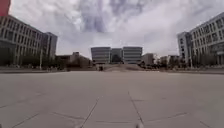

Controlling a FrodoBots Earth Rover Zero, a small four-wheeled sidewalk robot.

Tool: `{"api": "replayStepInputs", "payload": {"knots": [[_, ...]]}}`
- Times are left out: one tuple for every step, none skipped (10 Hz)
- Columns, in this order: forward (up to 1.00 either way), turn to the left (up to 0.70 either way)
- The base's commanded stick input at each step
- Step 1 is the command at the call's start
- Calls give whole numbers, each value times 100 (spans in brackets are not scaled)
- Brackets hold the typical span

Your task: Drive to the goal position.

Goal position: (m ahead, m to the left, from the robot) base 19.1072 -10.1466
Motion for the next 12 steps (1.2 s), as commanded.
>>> {"api": "replayStepInputs", "payload": {"knots": [[70, 0], [70, 0], [70, 0], [70, 0], [70, 0], [70, 0], [70, 0], [70, 0], [70, 0], [70, 0], [70, 0], [70, 0]]}}
